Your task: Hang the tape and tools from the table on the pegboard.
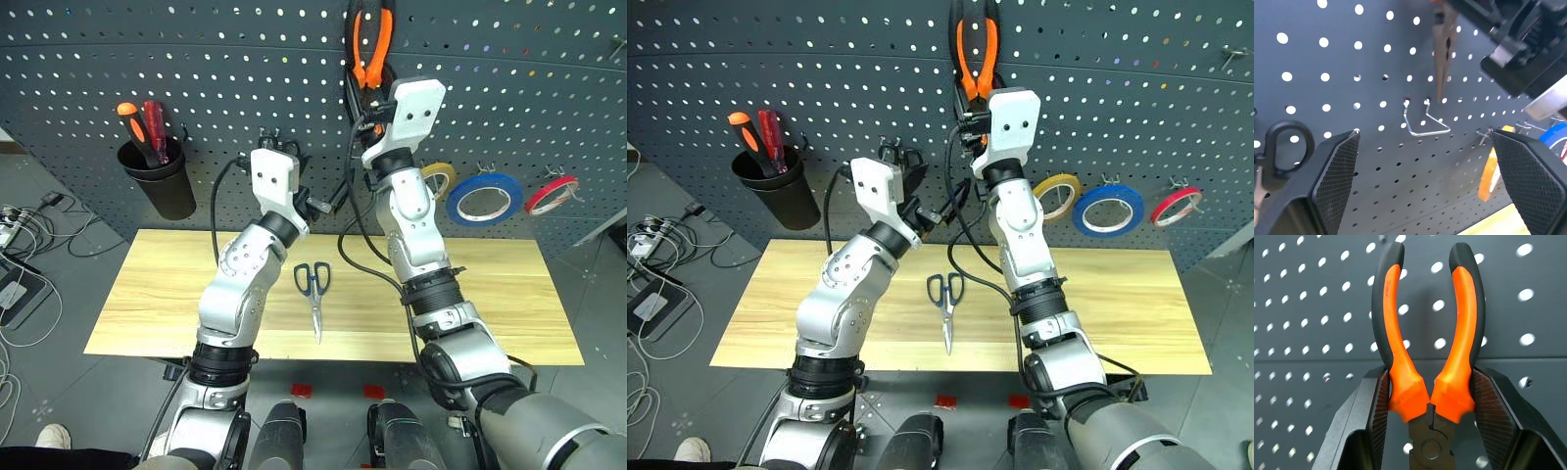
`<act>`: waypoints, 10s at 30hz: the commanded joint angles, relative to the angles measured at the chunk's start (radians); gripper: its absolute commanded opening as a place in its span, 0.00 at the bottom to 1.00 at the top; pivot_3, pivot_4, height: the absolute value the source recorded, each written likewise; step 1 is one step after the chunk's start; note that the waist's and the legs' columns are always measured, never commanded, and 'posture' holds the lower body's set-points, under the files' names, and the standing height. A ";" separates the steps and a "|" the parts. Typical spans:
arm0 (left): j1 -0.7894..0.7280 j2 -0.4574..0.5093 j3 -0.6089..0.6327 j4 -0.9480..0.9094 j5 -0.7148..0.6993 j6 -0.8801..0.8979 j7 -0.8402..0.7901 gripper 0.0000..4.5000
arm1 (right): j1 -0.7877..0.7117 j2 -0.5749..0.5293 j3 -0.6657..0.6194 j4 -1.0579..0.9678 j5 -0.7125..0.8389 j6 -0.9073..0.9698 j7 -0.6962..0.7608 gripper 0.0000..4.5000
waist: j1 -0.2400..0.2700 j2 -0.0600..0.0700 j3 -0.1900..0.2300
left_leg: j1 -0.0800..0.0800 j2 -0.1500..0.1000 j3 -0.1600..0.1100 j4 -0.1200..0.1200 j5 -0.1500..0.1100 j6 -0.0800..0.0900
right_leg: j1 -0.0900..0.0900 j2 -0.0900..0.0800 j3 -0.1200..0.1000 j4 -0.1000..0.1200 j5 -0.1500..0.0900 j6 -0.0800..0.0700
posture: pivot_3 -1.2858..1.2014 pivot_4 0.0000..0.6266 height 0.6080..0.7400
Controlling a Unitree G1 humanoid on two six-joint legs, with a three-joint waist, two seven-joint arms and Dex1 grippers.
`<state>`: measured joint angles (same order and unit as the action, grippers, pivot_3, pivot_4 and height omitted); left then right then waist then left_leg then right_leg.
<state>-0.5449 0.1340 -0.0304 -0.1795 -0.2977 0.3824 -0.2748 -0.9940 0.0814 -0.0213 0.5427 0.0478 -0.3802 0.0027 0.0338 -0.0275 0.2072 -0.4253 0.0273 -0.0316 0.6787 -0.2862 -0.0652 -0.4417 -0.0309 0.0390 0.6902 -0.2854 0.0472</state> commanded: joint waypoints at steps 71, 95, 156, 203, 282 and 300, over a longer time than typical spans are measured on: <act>0.163 0.038 -0.009 -0.127 -0.004 0.097 -0.056 1.00 | 0.563 -0.200 0.018 -0.829 0.104 0.597 0.176 1.00 | 0.005 0.001 0.044 | 0.008 0.001 -0.004 0.000 -0.004 0.007 | 0.006 0.001 0.002 -0.003 0.000 0.000 | 0.57 0.47 1.00; 0.333 -0.038 -0.162 -0.031 0.236 0.331 0.189 1.00 | 0.969 -0.620 0.062 -1.081 0.248 0.631 0.680 1.00 | -0.036 0.004 0.140 | 0.015 0.000 -0.013 0.001 -0.006 0.012 | 0.021 0.000 -0.001 -0.010 0.000 0.000 | 0.52 0.70 1.00; 0.321 0.137 -0.200 -0.146 0.341 0.415 0.079 0.25 | 0.838 -0.574 0.091 -0.944 0.277 0.586 0.751 1.00 | -0.036 0.005 0.251 | 0.016 0.002 -0.011 -0.003 -0.002 0.004 | 0.019 -0.005 0.000 -0.010 -0.001 0.001 | 0.53 0.71 1.00; 0.250 0.251 -0.174 0.103 0.294 0.343 -0.182 0.62 | 0.879 -0.559 0.070 -1.033 0.300 0.650 0.667 1.00 | -0.036 0.006 0.232 | 0.009 0.000 -0.016 -0.001 0.000 0.002 | 0.016 -0.006 -0.006 -0.008 0.000 0.001 | 0.52 0.73 1.00; 0.526 0.230 0.081 -0.346 0.392 -0.333 0.043 0.13 | 0.927 -0.561 -0.058 -1.200 0.452 0.654 0.593 1.00 | -0.027 -0.002 0.059 | 0.010 -0.002 -0.015 0.001 0.000 0.002 | 0.020 -0.006 -0.009 -0.010 0.000 0.001 | 0.55 0.33 1.00; 0.503 0.198 0.079 -0.300 0.388 -0.313 0.044 0.13 | 0.935 -0.558 -0.047 -1.207 0.424 0.648 0.577 1.00 | -0.025 -0.002 0.046 | 0.010 -0.002 -0.013 0.001 -0.001 0.003 | 0.020 -0.005 -0.009 -0.010 0.000 0.001 | 0.54 0.33 1.00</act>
<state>-0.0447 0.3328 0.0443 -0.4562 0.0917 0.0809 -0.2304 -0.0633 -0.4743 -0.0561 -0.6288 0.4758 0.2901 0.5866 0.0087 -0.0292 0.2530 -0.4149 0.0252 -0.0451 0.6798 -0.2867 -0.0623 -0.4213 -0.0359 0.0302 0.6804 -0.2856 0.0481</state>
